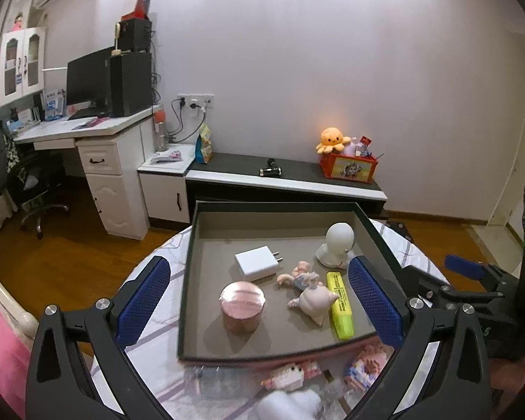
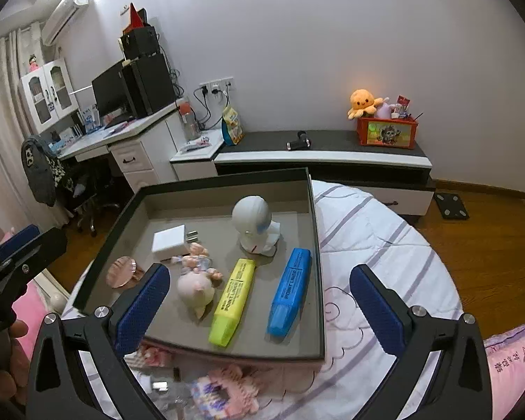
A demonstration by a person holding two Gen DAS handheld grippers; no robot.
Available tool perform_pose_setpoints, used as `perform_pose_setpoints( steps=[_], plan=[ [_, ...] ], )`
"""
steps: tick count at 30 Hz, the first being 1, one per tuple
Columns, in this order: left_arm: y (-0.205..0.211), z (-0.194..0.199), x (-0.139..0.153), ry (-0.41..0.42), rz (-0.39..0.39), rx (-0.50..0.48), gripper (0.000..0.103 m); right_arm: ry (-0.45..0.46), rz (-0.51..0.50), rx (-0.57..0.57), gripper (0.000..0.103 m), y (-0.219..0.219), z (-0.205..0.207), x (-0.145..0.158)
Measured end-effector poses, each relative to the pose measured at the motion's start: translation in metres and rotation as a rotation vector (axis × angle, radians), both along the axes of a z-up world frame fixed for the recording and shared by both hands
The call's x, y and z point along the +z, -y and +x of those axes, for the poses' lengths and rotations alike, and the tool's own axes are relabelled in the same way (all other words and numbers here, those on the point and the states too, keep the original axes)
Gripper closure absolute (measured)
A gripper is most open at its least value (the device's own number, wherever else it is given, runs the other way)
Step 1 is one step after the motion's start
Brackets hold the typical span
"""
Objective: Organize rigid objects
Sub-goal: 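Carry the pig doll and blue highlighter into the pink box and release, then move both tools back from the box toward the loose objects on the bed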
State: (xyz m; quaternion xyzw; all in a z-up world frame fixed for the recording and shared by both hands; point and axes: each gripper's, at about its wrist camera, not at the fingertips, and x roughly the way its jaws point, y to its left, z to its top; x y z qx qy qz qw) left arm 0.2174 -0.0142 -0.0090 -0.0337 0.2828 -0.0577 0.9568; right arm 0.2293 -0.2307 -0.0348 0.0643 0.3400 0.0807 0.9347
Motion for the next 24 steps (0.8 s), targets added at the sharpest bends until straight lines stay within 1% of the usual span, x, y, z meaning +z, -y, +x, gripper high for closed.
perform_pose_setpoints(
  steps=[4,8,14,19,24],
  plan=[
    [-0.008,-0.020,0.001,-0.001,-0.003,0.013,0.000,0.021,-0.006,-0.003,0.000,-0.003,-0.020,0.012],
    [-0.017,-0.043,0.000,-0.006,-0.022,0.027,0.000,0.065,-0.018,0.003,0.000,-0.007,-0.045,0.028],
    [-0.030,-0.078,0.003,0.006,-0.025,0.051,0.000,0.125,-0.038,0.012,0.000,-0.016,-0.081,0.050],
    [-0.039,-0.106,0.009,0.028,-0.023,0.072,0.000,0.164,-0.030,-0.001,0.000,-0.018,-0.110,0.058],
    [-0.041,-0.128,0.007,0.036,-0.015,0.085,0.000,0.182,-0.022,-0.045,0.000,-0.011,-0.136,0.055]
  ],
)
